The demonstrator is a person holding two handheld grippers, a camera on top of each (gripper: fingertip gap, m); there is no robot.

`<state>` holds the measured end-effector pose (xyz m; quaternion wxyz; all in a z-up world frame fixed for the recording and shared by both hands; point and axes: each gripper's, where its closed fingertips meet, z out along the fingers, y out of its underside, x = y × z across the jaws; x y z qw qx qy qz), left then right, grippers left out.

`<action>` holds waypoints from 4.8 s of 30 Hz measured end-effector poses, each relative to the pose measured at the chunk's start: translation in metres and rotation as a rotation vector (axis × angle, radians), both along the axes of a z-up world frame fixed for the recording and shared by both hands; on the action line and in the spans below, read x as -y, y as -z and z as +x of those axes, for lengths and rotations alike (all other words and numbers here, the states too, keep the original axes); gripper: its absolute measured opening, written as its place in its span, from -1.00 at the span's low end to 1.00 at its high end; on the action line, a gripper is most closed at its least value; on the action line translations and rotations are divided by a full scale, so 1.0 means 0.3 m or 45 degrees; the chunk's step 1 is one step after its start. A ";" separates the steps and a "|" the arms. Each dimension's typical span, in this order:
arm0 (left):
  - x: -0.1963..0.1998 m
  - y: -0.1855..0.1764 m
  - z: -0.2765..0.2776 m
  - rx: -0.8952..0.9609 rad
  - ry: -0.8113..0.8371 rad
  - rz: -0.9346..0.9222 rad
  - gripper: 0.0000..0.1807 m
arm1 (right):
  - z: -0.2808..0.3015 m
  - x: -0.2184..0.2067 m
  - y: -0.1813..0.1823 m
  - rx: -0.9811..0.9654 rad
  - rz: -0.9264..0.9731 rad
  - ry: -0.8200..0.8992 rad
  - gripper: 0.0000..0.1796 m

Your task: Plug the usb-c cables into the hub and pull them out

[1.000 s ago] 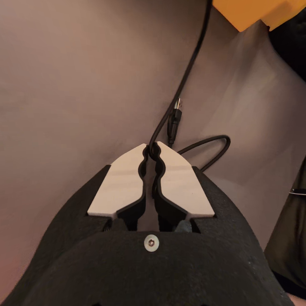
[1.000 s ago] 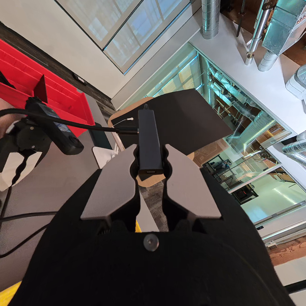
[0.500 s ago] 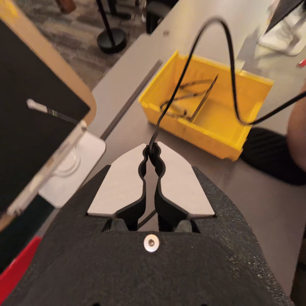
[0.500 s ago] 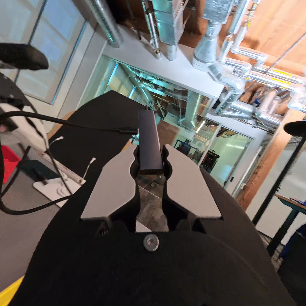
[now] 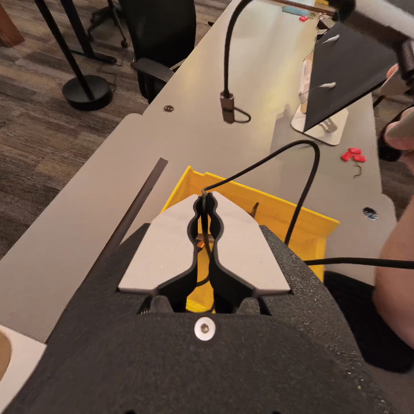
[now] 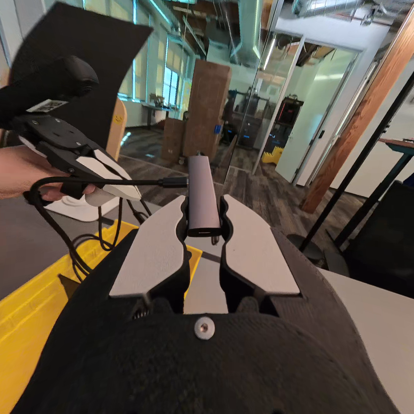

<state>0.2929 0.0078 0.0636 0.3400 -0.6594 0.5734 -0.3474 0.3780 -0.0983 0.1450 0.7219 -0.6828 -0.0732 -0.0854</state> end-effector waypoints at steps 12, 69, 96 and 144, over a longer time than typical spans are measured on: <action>-0.029 0.158 -0.056 0.019 0.015 -0.017 -0.97 | -0.090 -0.061 0.088 -0.097 -0.195 -0.225 -0.70; 0.113 -0.240 -0.137 0.226 0.282 0.627 -0.97 | -0.280 -0.198 0.027 0.103 0.257 -0.497 -0.84; -0.033 0.161 -0.125 -0.121 0.299 0.593 -0.98 | -0.196 -0.242 0.264 0.496 -0.137 -0.382 -0.64; 0.365 -0.123 -0.801 0.513 -0.010 0.336 -0.61 | 0.071 -0.183 0.582 -0.108 -0.949 -0.098 -0.88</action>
